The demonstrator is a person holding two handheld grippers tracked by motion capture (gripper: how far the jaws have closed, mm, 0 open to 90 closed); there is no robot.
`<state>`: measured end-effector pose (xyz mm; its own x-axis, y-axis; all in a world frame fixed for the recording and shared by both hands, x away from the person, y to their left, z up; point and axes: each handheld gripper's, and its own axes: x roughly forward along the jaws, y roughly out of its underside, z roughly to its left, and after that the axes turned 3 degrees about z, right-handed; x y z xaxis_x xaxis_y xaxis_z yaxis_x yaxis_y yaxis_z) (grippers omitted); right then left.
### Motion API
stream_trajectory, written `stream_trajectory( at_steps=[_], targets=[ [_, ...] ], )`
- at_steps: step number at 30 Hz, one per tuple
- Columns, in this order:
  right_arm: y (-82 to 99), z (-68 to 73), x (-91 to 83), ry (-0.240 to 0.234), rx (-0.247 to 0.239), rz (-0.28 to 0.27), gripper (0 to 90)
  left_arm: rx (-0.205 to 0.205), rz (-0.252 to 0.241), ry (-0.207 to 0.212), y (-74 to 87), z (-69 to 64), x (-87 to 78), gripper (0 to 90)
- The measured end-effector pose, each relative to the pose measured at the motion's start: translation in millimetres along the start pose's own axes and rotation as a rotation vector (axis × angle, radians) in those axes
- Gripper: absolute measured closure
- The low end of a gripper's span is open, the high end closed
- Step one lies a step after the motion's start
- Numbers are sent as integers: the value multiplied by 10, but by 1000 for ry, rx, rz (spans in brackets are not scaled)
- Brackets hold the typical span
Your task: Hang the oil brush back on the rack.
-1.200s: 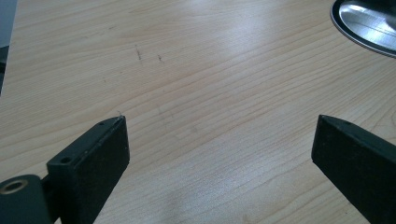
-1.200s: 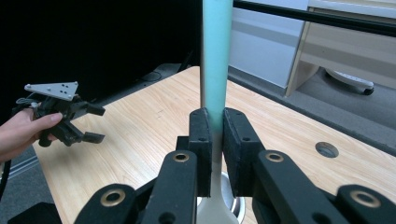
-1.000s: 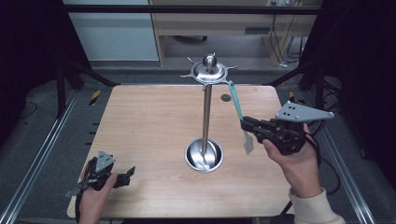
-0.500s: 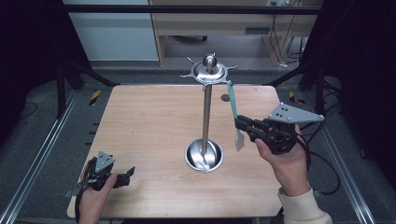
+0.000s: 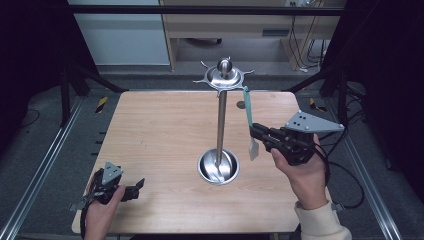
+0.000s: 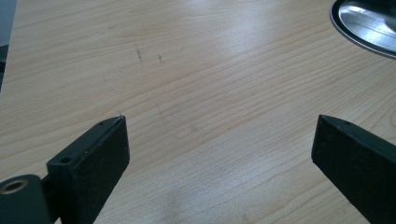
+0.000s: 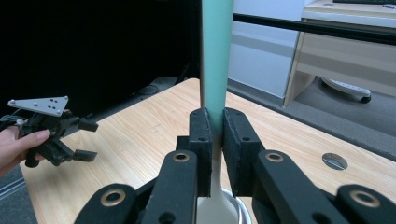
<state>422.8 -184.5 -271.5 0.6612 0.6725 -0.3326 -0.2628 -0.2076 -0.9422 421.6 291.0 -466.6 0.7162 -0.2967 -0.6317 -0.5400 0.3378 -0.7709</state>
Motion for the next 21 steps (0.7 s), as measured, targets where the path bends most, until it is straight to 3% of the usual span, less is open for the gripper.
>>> stream_trajectory(
  at_steps=[21],
  targets=[
    [13, 12, 81, -1, 11, -11, 822, -2, 0, 1, 4, 3, -2, 38]
  ],
)
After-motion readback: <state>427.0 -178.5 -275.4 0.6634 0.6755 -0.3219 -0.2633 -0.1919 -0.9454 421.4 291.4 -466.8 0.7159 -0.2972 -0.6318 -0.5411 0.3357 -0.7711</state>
